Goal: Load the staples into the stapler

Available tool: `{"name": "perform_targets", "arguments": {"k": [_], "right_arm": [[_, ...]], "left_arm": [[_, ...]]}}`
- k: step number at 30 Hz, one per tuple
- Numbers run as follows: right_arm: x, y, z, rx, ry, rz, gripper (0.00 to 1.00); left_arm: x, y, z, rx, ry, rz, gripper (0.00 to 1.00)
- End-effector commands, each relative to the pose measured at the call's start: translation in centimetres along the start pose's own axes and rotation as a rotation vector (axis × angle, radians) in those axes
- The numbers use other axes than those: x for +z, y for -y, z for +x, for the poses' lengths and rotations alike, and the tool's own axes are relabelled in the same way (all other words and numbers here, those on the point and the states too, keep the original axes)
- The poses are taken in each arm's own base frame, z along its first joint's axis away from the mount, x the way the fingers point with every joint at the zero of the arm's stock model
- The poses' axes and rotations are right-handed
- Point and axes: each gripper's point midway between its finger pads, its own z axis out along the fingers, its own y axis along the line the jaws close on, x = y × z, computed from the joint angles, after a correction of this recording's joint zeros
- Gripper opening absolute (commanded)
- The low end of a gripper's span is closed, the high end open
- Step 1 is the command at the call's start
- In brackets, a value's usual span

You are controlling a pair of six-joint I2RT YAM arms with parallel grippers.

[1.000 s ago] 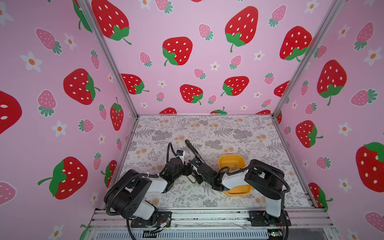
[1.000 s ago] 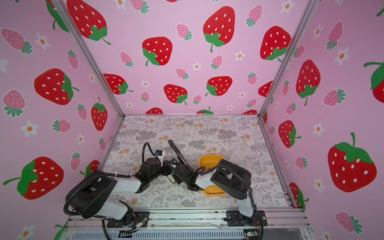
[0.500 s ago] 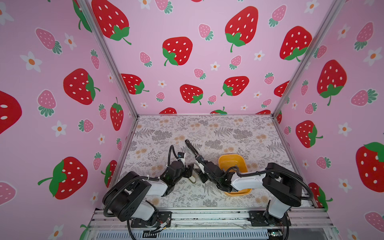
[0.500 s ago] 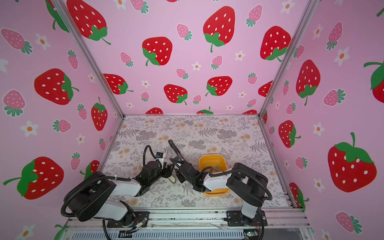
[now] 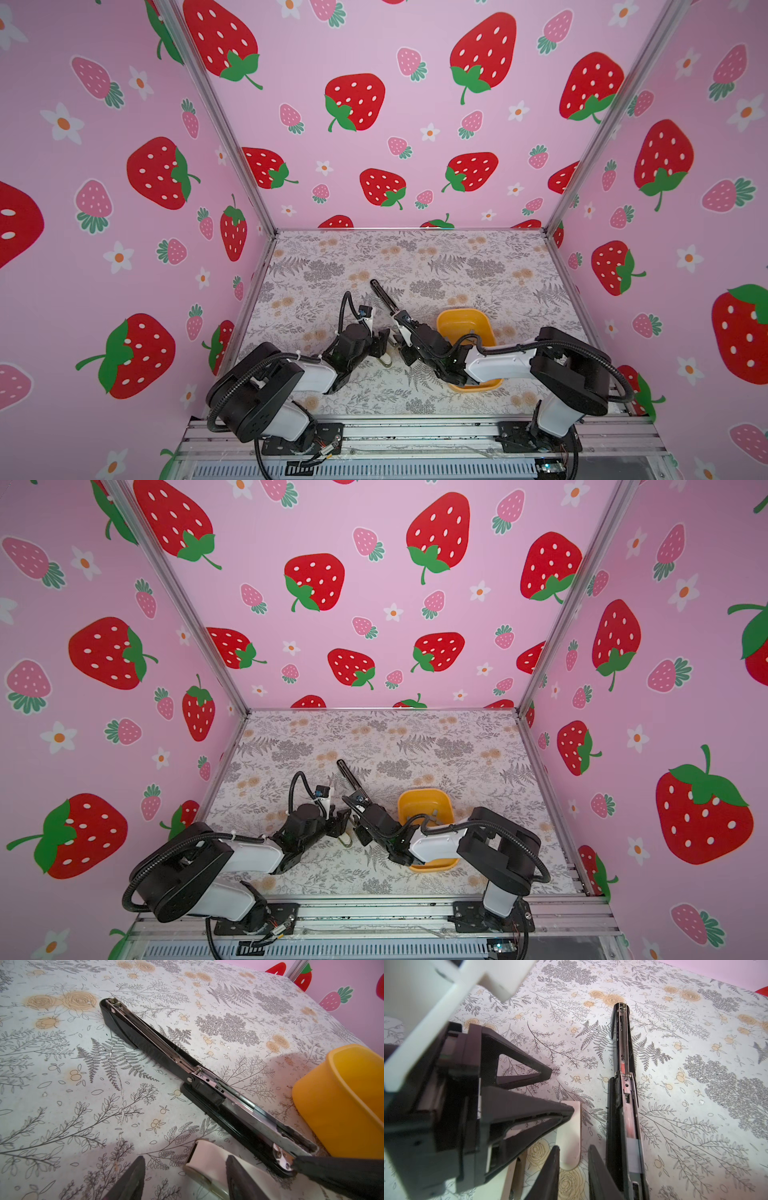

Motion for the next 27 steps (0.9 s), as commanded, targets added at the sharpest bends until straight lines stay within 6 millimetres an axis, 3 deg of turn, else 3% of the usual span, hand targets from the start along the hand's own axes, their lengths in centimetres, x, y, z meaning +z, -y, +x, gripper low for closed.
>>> {"name": "perform_targets", "arguments": {"k": [1, 17, 27], "right_arm": [[0.9, -0.1, 0.0, 0.011, -0.011, 0.017, 0.26], [1.9, -0.1, 3.0, 0.015, -0.084, 0.017, 0.23], [1.9, 0.1, 5.9, 0.023, -0.138, 0.013, 0.22]], "left_arm": [[0.0, -0.2, 1.4, 0.041, -0.048, -0.012, 0.63], [0.0, 0.1, 1.9, 0.063, -0.058, -0.013, 0.62], [0.0, 0.1, 2.0, 0.070, -0.054, -0.022, 0.61]]}}
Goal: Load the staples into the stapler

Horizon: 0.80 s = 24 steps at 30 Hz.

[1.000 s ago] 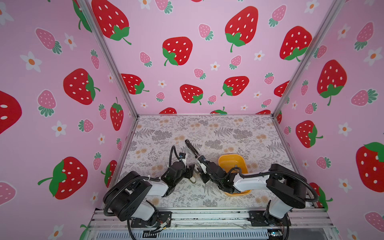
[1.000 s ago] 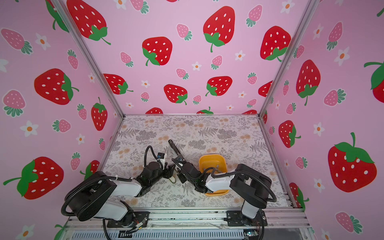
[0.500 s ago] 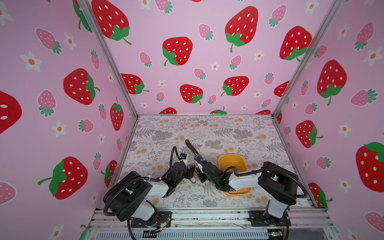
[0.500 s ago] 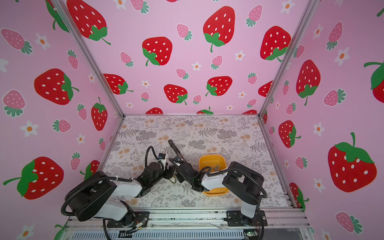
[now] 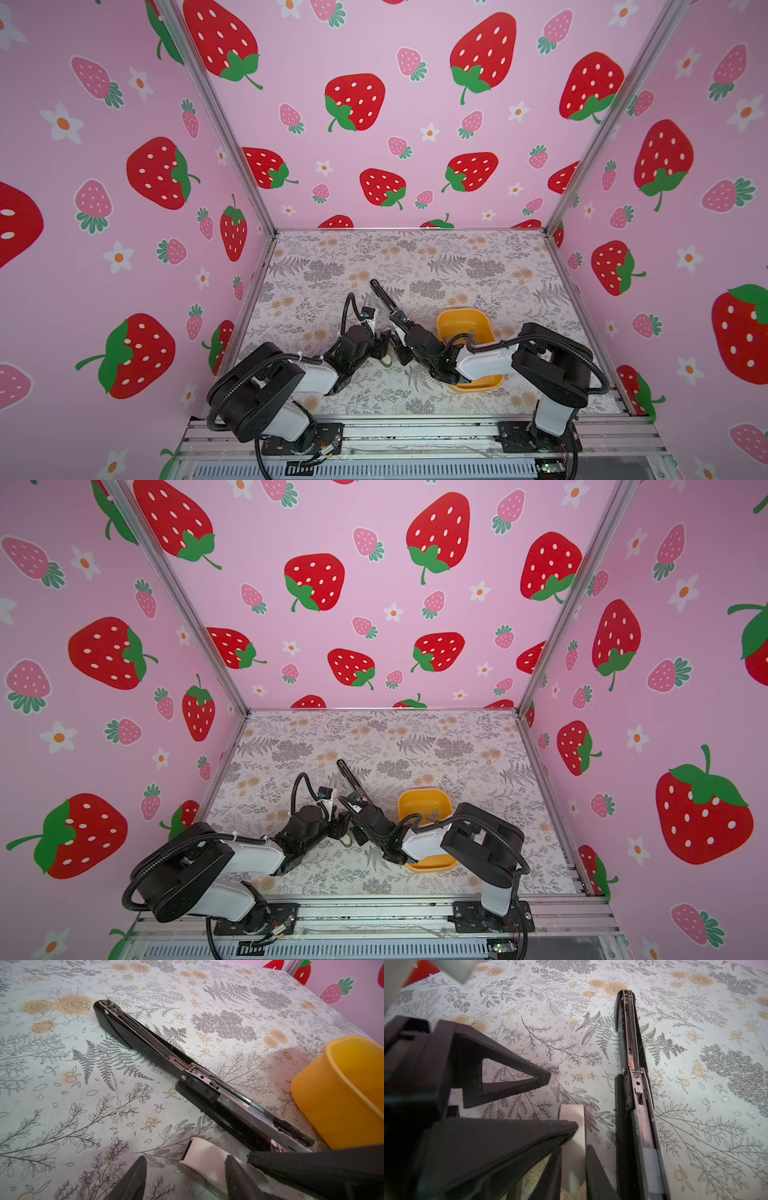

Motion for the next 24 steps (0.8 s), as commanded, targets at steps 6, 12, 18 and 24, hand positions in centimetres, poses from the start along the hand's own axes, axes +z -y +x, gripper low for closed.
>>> {"name": "perform_targets", "arguments": {"k": [6, 12, 18, 24], "right_arm": [[0.3, 0.9, 6.4, -0.015, -0.150, 0.018, 0.22], [0.4, 1.1, 7.4, -0.007, -0.160, 0.022, 0.21], [0.4, 1.2, 7.5, -0.006, -0.159, 0.024, 0.21], [-0.5, 1.2, 4.2, -0.025, -0.098, 0.036, 0.24]], "left_arm": [[0.1, -0.4, 2.2, 0.041, -0.061, -0.021, 0.61], [0.4, -0.5, 2.6, 0.039, -0.068, -0.027, 0.60], [0.3, -0.4, 2.5, 0.035, -0.063, -0.021, 0.60], [-0.3, -0.2, 1.0, 0.032, -0.040, -0.029, 0.61]]}}
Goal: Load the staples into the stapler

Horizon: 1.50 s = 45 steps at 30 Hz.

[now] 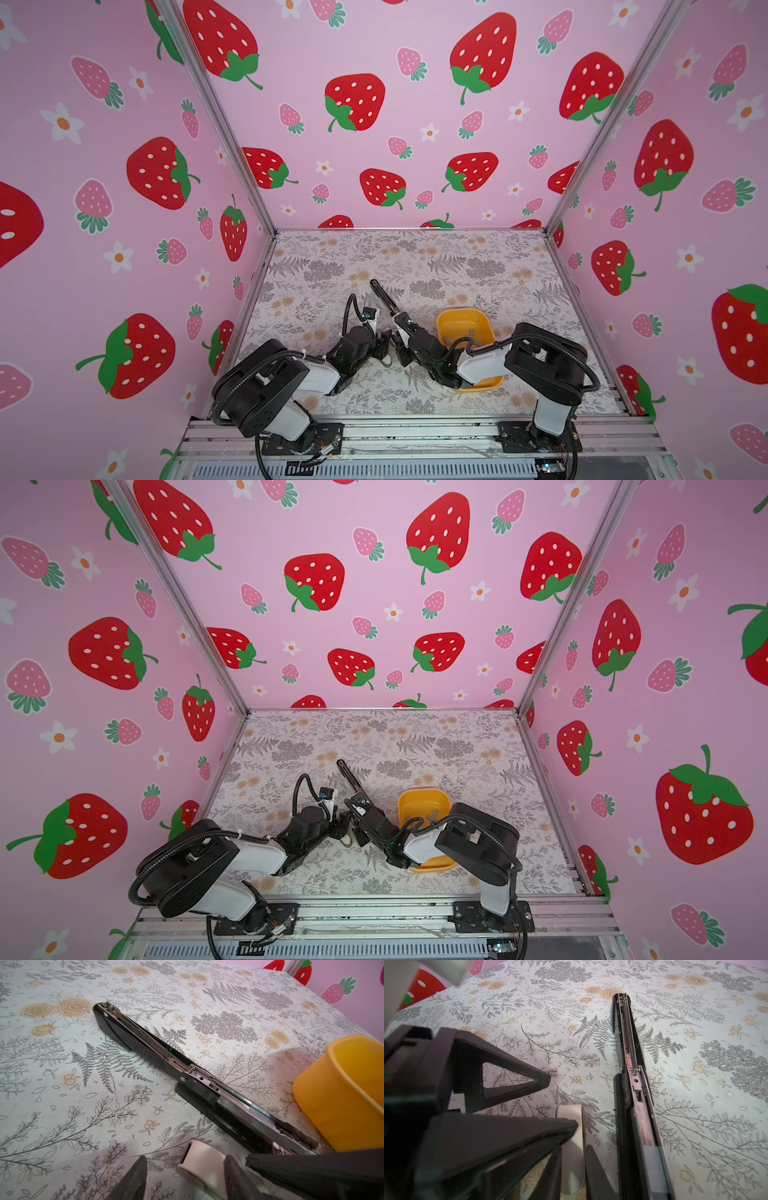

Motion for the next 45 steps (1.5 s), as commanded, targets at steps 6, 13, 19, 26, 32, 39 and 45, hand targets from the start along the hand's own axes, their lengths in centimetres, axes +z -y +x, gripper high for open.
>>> {"name": "perform_targets", "arguments": {"k": [6, 13, 19, 26, 32, 39, 45], "right_arm": [[-2.5, 1.3, -0.6, -0.066, -0.056, 0.061, 0.31], [-3.9, 3.3, -1.0, -0.056, -0.059, 0.156, 0.36], [-3.9, 5.2, -0.2, -0.036, -0.107, 0.213, 0.42], [-3.1, 5.9, 0.9, -0.035, -0.172, 0.235, 0.45], [-2.4, 6.5, 1.8, -0.032, -0.209, 0.244, 0.46], [-1.7, 6.1, 1.9, -0.037, -0.223, 0.221, 0.44], [-1.4, 5.7, 1.7, -0.043, -0.224, 0.207, 0.36]], "left_arm": [[-2.2, -0.8, -2.2, -0.011, -0.009, -0.070, 0.73], [-4.7, -2.4, -6.2, -0.154, 0.063, -0.196, 0.99], [-6.0, -4.4, -6.7, -0.181, 0.125, -0.286, 0.99], [-6.4, -3.7, -6.8, -0.142, 0.091, -0.234, 0.99], [-7.0, -3.7, -7.0, -0.148, 0.094, -0.232, 0.99], [-7.4, -3.7, -7.6, -0.154, 0.112, -0.228, 0.99], [-7.0, -4.0, -7.3, -0.176, 0.094, -0.242, 0.99]]}}
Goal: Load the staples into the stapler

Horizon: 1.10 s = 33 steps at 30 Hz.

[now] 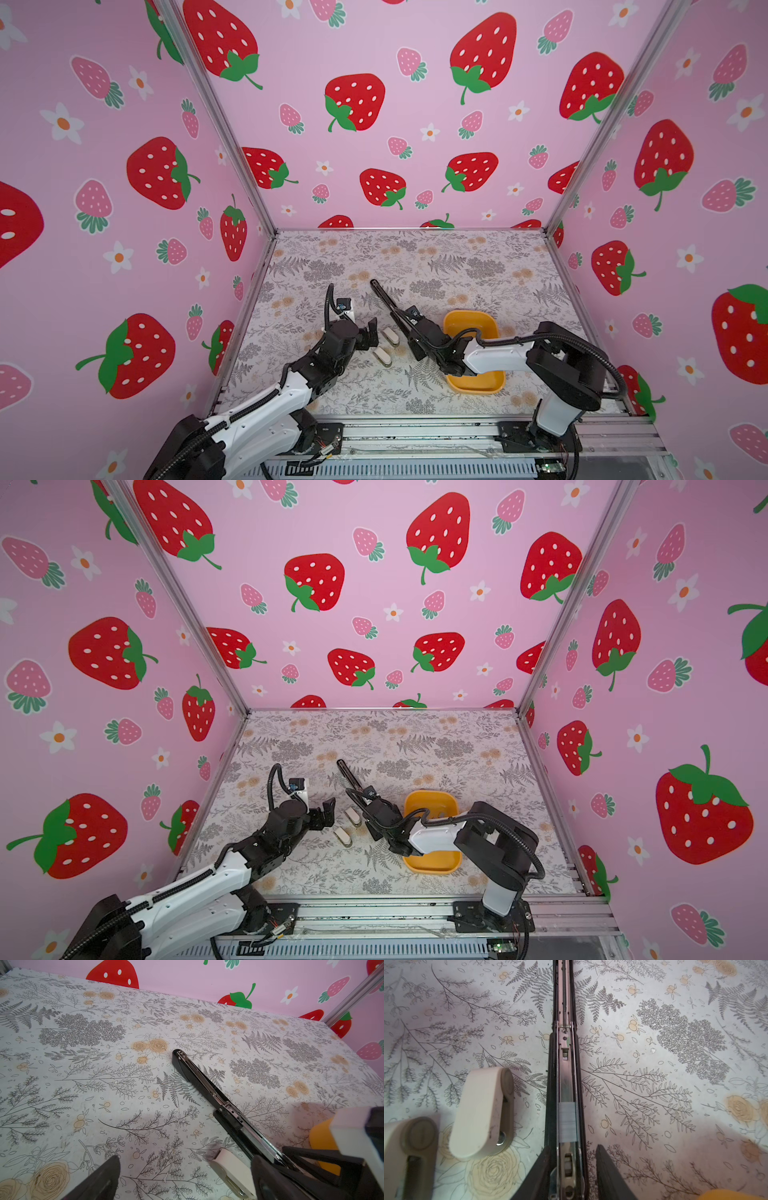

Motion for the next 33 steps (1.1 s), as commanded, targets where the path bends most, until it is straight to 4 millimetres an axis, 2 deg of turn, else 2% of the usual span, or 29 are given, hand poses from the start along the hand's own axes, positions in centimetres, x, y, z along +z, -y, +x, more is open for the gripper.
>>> {"name": "perform_targets", "arguments": {"k": [1, 12, 18, 23, 26, 30, 33], "right_arm": [[0.3, -0.2, -0.1, 0.001, -0.013, -0.007, 0.35], [0.6, -0.5, -0.3, 0.001, -0.017, -0.009, 0.27], [0.9, -0.7, -0.6, 0.023, -0.021, -0.026, 0.22], [1.2, -0.6, -0.6, 0.053, -0.034, -0.053, 0.18], [1.2, -0.6, -0.3, 0.054, -0.047, -0.059, 0.18], [1.2, -0.4, 0.1, 0.051, -0.060, -0.050, 0.31], [1.2, -0.4, 0.4, 0.053, -0.064, -0.050, 0.30]], "left_arm": [[0.1, 0.1, -1.2, -0.033, 0.013, -0.007, 0.99], [1.5, -0.7, -1.1, -0.119, -0.053, -0.009, 0.99], [3.1, -0.7, -0.7, -0.157, -0.123, -0.025, 0.99], [4.7, 0.2, -0.7, -0.188, -0.173, -0.004, 0.99], [5.6, 0.8, -0.7, -0.200, -0.198, 0.015, 0.99], [6.8, 1.2, -0.2, -0.214, -0.236, 0.016, 0.99], [7.6, 1.4, 0.2, -0.226, -0.260, 0.011, 0.99]]}}
